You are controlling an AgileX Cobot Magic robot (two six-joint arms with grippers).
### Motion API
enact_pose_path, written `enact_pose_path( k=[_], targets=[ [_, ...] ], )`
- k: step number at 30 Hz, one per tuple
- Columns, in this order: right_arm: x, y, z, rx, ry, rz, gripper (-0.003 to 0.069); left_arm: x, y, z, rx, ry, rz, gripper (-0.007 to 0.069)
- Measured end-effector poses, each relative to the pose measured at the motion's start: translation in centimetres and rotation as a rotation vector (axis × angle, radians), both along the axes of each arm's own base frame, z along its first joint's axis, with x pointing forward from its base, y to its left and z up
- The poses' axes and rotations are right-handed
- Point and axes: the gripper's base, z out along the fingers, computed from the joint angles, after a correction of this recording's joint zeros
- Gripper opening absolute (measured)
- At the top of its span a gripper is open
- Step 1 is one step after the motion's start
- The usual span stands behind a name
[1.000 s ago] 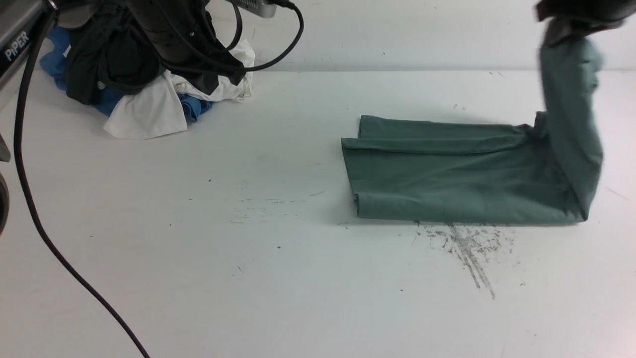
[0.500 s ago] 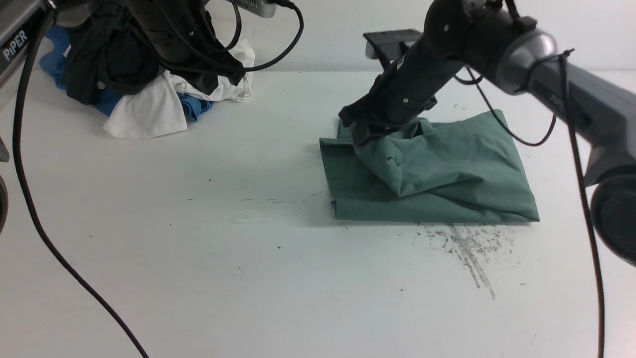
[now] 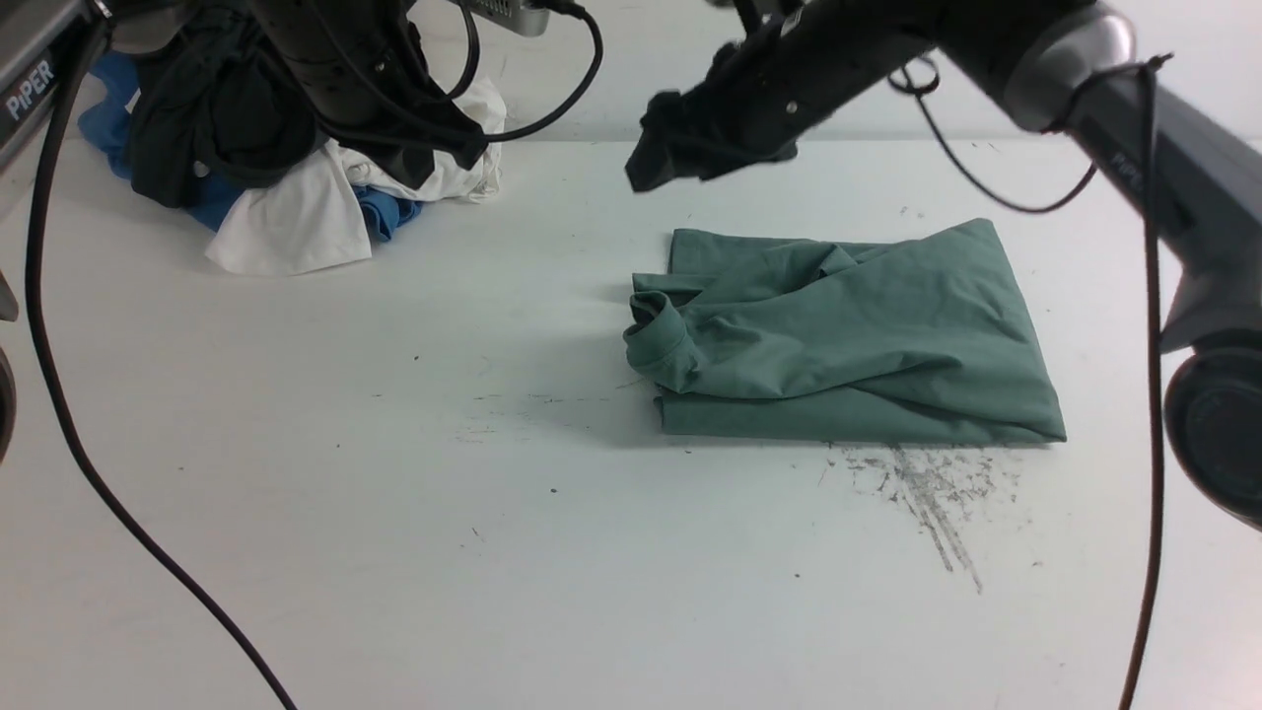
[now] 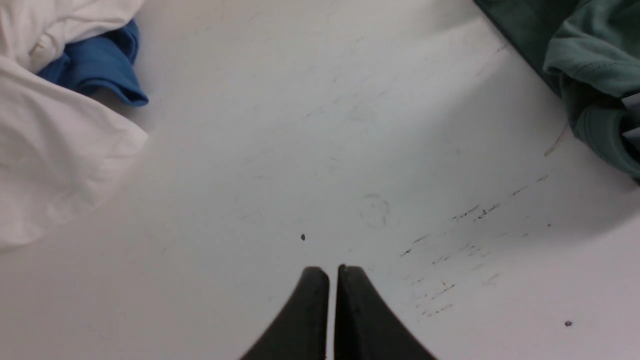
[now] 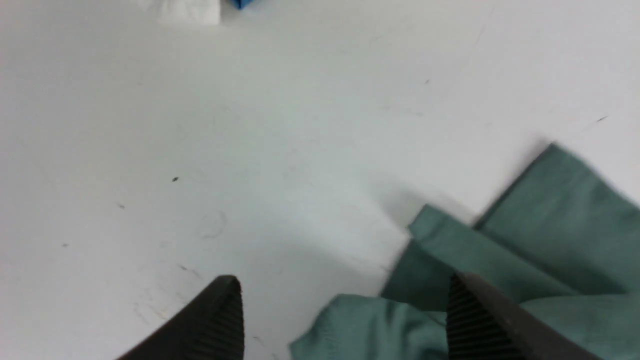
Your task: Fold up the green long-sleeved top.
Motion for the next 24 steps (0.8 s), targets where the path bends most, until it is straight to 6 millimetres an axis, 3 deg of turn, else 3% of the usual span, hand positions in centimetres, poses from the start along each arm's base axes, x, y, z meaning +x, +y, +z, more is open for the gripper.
enact_pose_path(
  k=[2,5,10,13,19,24],
  targets=[
    [0.1,-1.2,0.8,-0.072,-0.038,-0.026,0.0470,0.0,-0.2,0.0,-0.025,0.007,-0.008,0.0006],
    [1.1,-3.5,0.4,-0.171,-0.051,-0.096,0.0384,-0.1,-1.3,-0.4,-0.079,0.027,-0.053,0.0006],
    [3.2,-6.0,-3.5,-0.282,0.001,-0.176,0.0134,-0.1,-5.1,-3.1,-0.156,0.104,-0.169,0.0006],
    [4.3,-7.5,-6.3,-0.317,0.062,-0.243,0.0021,-0.2,-8.9,-6.1,-0.186,0.156,-0.271,0.0006],
    [5.1,-10.3,-8.2,-0.319,0.130,-0.309,-0.0013,0.1,-14.3,-12.5,-0.194,0.177,-0.351,0.0006],
    [5.0,-10.5,-10.2,-0.298,0.197,-0.293,-0.0015,1.0,-14.0,-16.6,-0.132,0.235,-0.289,0.0006]
  ],
)
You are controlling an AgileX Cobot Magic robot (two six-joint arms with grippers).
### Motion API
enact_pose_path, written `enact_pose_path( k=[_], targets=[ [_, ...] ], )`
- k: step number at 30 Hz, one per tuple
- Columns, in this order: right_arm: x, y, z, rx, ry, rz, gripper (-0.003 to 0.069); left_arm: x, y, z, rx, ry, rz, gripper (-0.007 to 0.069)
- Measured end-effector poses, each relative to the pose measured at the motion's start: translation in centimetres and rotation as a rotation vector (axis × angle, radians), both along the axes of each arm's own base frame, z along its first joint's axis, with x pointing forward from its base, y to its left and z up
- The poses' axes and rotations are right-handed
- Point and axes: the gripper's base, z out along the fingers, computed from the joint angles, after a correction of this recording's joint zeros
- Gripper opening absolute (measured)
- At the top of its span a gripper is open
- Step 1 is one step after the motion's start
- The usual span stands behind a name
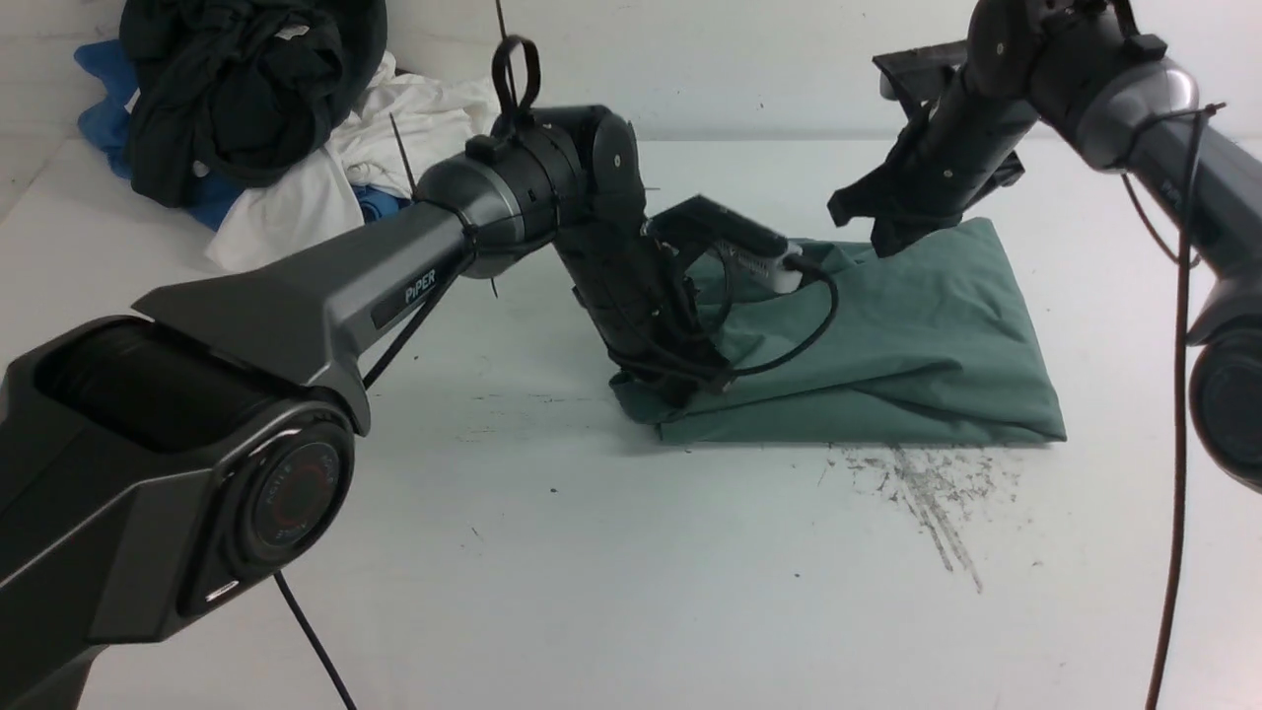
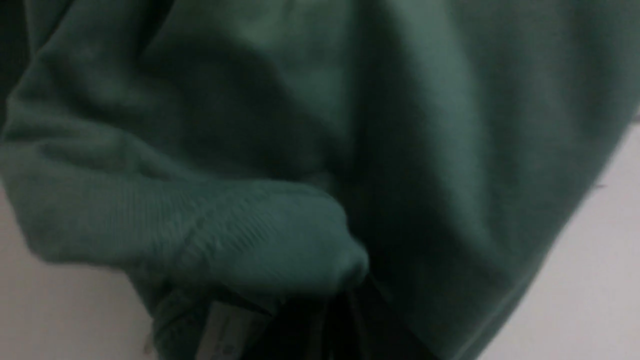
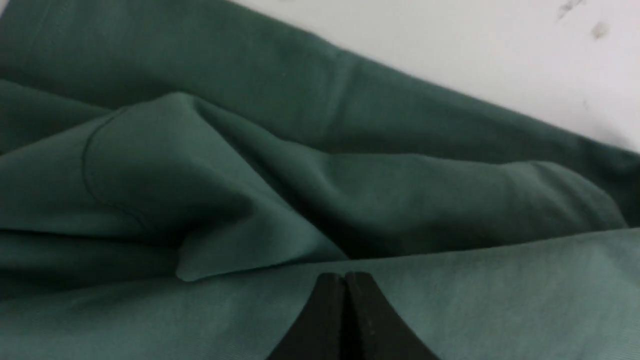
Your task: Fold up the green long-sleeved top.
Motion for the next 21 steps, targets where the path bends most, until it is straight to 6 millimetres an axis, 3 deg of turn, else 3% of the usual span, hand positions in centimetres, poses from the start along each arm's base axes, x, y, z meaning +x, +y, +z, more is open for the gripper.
enact_pose_path(
  k=[5,7,10,16,21],
  targets=[
    [0.3,0.2,-3.0,0.001,0.056,0.003,-0.0015,0.6,2.0,-0.2,0.070,0.032,0.070,0.0006],
    [0.5,0.3,-4.7,0.012,0.085,0.002,-0.0015,1.1,3.6,-0.3,0.088,0.058,0.107,0.0006],
    [0.6,0.7,-5.0,0.052,0.091,0.000,-0.0015,1.6,5.0,-0.3,0.073,0.088,0.137,0.0006],
    [0.5,1.6,-5.3,0.100,0.087,0.020,-0.0015,1.7,6.0,-0.3,0.066,0.118,0.137,0.0006],
    [0.0,4.3,-5.3,0.092,0.063,0.098,-0.0015,1.8,7.3,1.1,0.071,0.107,0.138,0.0006]
  ],
)
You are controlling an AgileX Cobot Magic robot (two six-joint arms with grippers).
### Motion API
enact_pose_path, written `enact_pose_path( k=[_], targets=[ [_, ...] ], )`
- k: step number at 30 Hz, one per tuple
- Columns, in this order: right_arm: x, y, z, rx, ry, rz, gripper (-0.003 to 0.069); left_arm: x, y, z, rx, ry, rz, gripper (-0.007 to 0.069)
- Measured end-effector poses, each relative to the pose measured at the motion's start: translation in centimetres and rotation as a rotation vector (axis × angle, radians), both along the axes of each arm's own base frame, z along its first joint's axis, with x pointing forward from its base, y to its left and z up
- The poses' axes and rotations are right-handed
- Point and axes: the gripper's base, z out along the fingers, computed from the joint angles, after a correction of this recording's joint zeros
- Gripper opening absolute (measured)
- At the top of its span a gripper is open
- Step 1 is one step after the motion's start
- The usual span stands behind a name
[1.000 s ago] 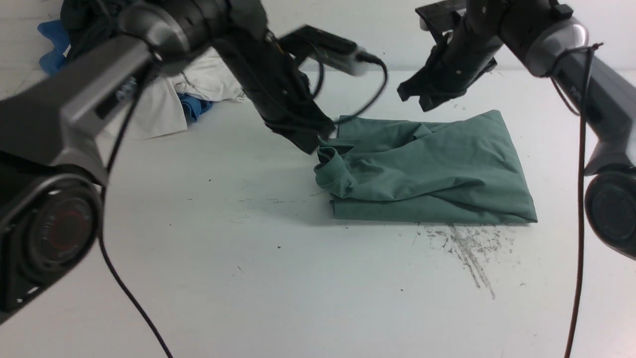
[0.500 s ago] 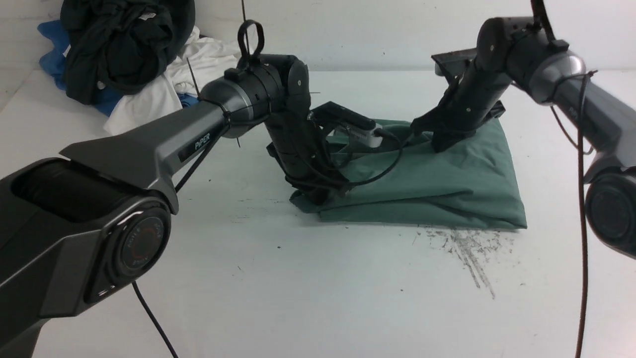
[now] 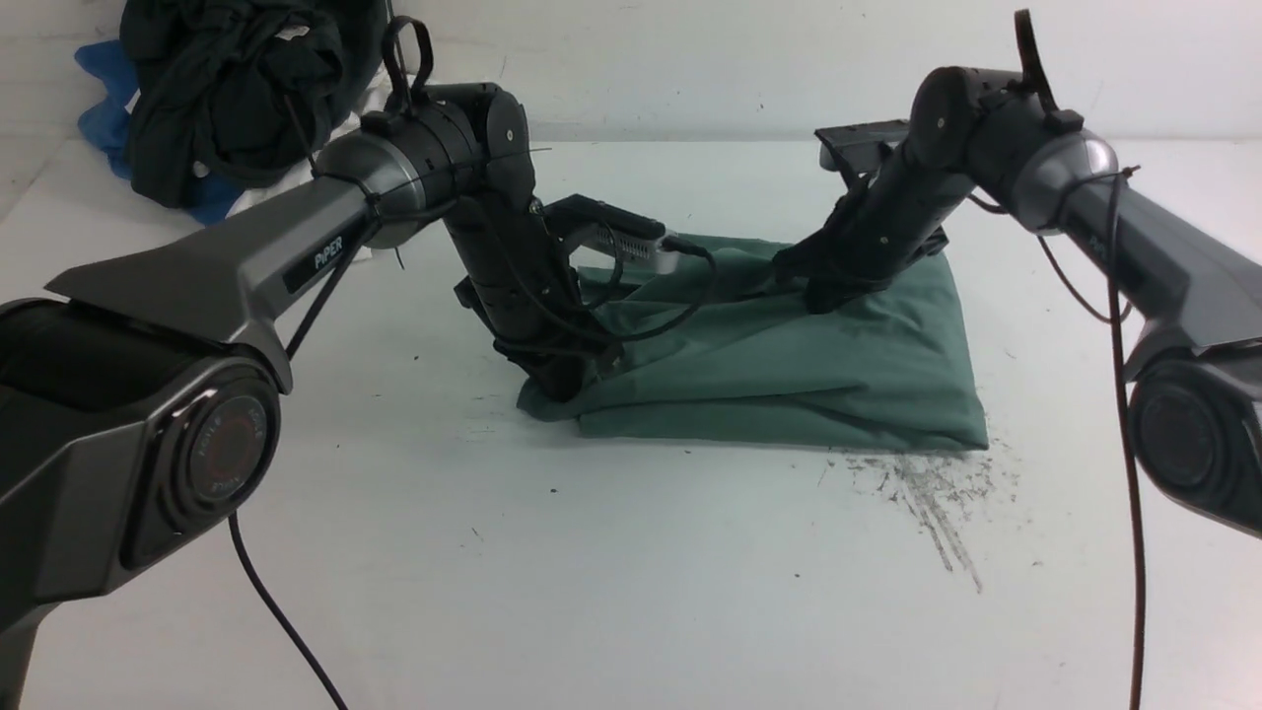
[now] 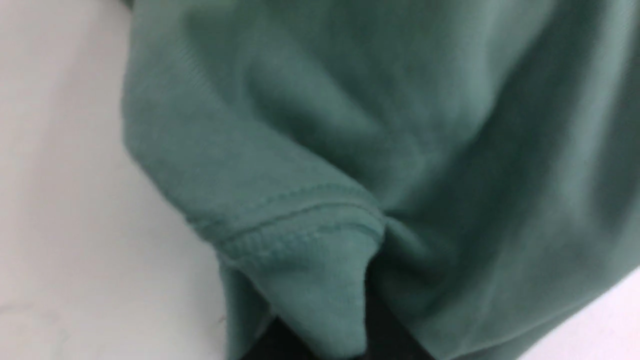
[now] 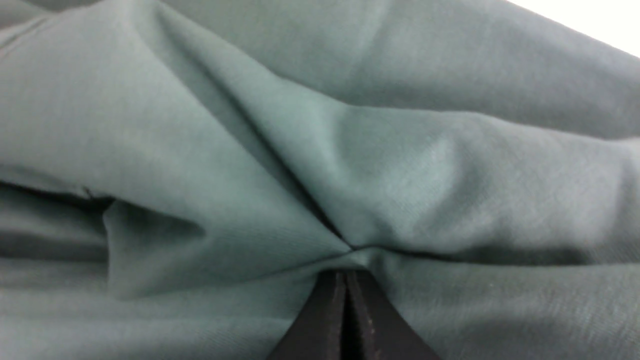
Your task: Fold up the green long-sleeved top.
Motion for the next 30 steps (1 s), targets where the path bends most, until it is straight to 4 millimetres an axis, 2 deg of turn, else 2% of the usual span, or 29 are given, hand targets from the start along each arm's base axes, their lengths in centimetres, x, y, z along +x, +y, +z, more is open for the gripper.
enact_pose_path(
  k=[2,5,6,7,9,10,11,12,13,15,17,18,19,21,22,23,25,26,28,29,30],
  targets=[
    [-0.2,0.5,0.0,0.001,-0.001,0.012,-0.0015,0.0,0.4,0.8,-0.004,-0.014,0.007,0.0006],
    [-0.6,1.8,0.4,0.024,0.003,0.032,-0.0015,0.0,1.5,3.6,-0.020,-0.068,0.027,0.0006],
    [-0.8,2.0,0.7,0.034,0.007,0.035,-0.0015,-0.2,2.0,5.1,-0.028,-0.096,0.035,0.0006],
    [-0.8,2.0,0.8,0.035,0.009,0.037,-0.0015,-0.2,2.1,5.3,-0.030,-0.101,0.036,0.0006],
    [-1.3,2.2,2.3,0.040,0.010,0.049,-0.0015,-0.8,3.0,8.6,-0.048,-0.164,0.052,0.0006],
    [-1.4,2.2,3.9,0.046,-0.013,0.054,-0.0015,-1.1,3.4,10.0,-0.056,-0.193,0.057,0.0006],
    [-1.5,2.2,4.1,0.048,-0.017,0.054,-0.0015,-1.2,3.4,10.3,-0.058,-0.199,0.057,0.0006],
    [-1.7,2.2,6.9,0.064,-0.076,0.057,-0.0015,-1.9,4.0,12.4,-0.066,-0.243,0.063,0.0006],
    [-1.8,2.2,7.9,0.070,-0.096,0.058,-0.0015,-2.1,4.1,13.1,-0.067,-0.257,0.064,0.0006],
    [-3.2,1.7,14.6,0.107,-0.237,0.063,-0.0015,-4.0,5.1,17.5,-0.060,-0.359,0.067,0.0006],
    [-5.1,1.2,19.7,0.132,-0.342,0.070,-0.0015,-6.0,5.8,21.1,-0.057,-0.443,0.074,0.0006],
    [-5.3,1.1,20.2,0.134,-0.351,0.071,-0.0015,-6.2,5.9,21.4,-0.060,-0.451,0.075,0.0006],
    [-6.8,0.6,23.4,0.149,-0.416,0.073,-0.0015,-7.8,6.5,23.9,-0.060,-0.508,0.087,0.0006],
    [-9.0,-0.1,27.1,0.164,-0.491,0.076,-0.0015,-10.4,7.3,27.0,-0.064,-0.579,0.106,0.0006],
    [-9.7,-0.3,28.2,0.169,-0.513,0.077,-0.0015,-11.0,7.5,27.5,-0.064,-0.591,0.110,0.0006],
    [-11.4,-0.9,30.6,0.181,-0.561,0.078,-0.0015,-12.9,8.1,28.8,-0.060,-0.616,0.122,0.0006],
    [-13.6,-1.5,33.2,0.192,-0.617,0.079,-0.0015,-15.3,8.9,29.7,-0.049,-0.628,0.138,0.0006],
    [-15.2,-2.0,35.0,0.201,-0.656,0.080,-0.0015,-17.2,9.6,30.1,-0.040,-0.631,0.154,0.0006],
    [-17.2,-2.6,36.8,0.211,-0.693,0.080,-0.0015,-19.3,10.3,29.2,-0.017,-0.596,0.172,0.0006],
    [-17.4,-2.7,36.9,0.212,-0.696,0.080,-0.0015,-19.9,10.4,29.4,-0.019,-0.601,0.177,0.0006],
    [-19.0,-3.2,38.1,0.218,-0.719,0.080,-0.0015,-21.6,11.1,28.5,0.006,-0.578,0.194,0.0006]
  ],
)
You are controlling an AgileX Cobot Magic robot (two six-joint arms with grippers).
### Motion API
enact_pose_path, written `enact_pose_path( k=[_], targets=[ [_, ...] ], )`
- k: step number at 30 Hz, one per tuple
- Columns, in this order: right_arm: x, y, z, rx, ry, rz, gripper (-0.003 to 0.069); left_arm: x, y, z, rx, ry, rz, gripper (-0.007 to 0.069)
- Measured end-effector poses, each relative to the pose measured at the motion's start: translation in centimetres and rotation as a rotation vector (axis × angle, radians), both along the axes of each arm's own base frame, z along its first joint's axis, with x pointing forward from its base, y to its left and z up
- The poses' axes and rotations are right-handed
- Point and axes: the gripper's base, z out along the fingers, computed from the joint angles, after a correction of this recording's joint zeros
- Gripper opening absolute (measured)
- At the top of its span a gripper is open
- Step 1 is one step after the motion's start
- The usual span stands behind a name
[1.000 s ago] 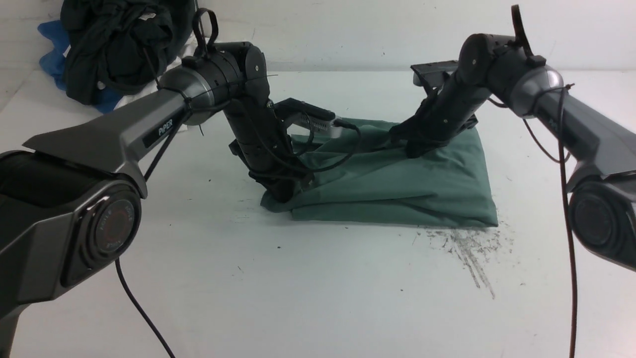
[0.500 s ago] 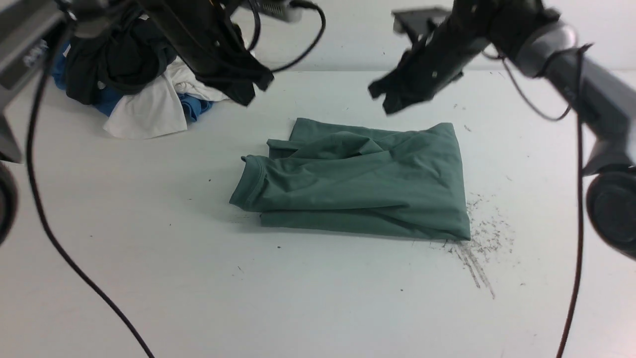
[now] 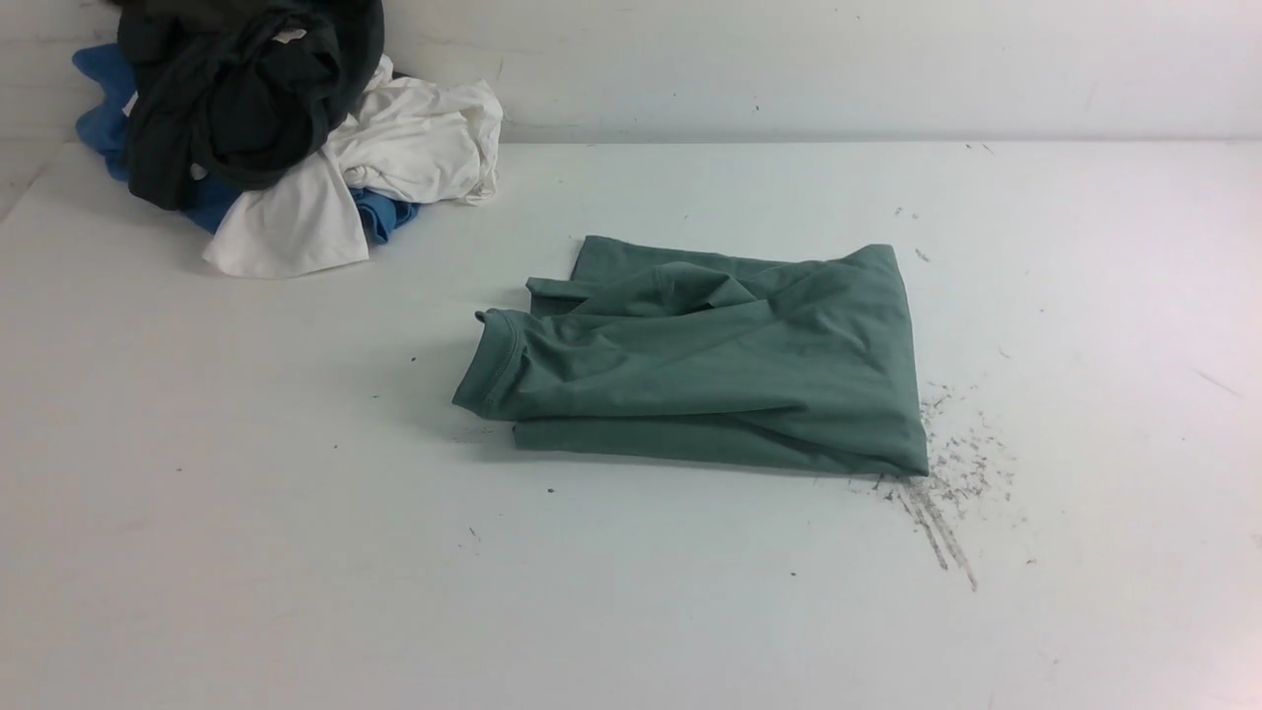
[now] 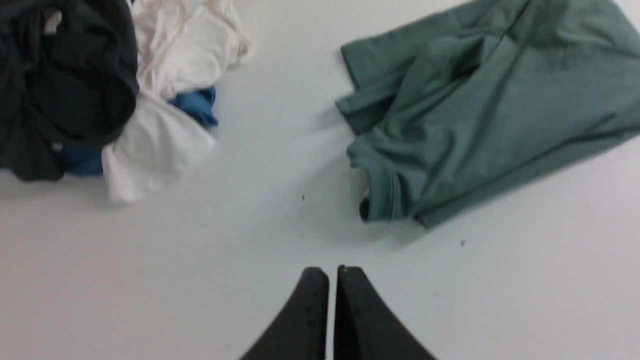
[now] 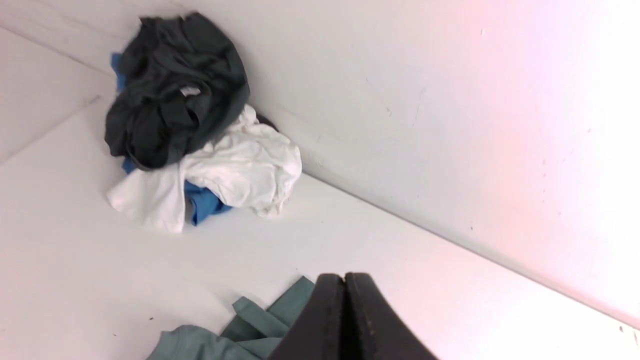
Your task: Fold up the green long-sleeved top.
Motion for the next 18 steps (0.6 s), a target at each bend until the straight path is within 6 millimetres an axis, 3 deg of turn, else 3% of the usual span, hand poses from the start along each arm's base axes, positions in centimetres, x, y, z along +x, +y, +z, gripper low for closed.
enact_pose_path(
  k=[8,12,15,16,18],
  targets=[
    [-5.3,-1.6,0.3,-0.022,0.057,0.002,-0.0015,-9.6,3.6,-4.7,0.044,0.019,0.142,0.0006],
    [-8.8,-2.5,-1.3,-0.021,0.110,0.009,-0.0015,-13.8,4.9,-7.6,0.030,-0.034,0.181,0.0006],
    [-12.2,-3.5,-1.9,0.025,0.042,0.006,-0.0015,-16.8,5.7,-9.6,0.004,-0.075,0.193,0.0006],
    [-12.0,-3.5,-2.3,0.023,0.047,0.004,-0.0015,-16.8,5.7,-9.8,0.007,-0.068,0.193,0.0006],
    [-15.3,-4.6,-3.5,0.078,-0.064,-0.010,-0.0015,-19.2,6.3,-11.6,-0.033,-0.122,0.210,0.0006]
  ],
)
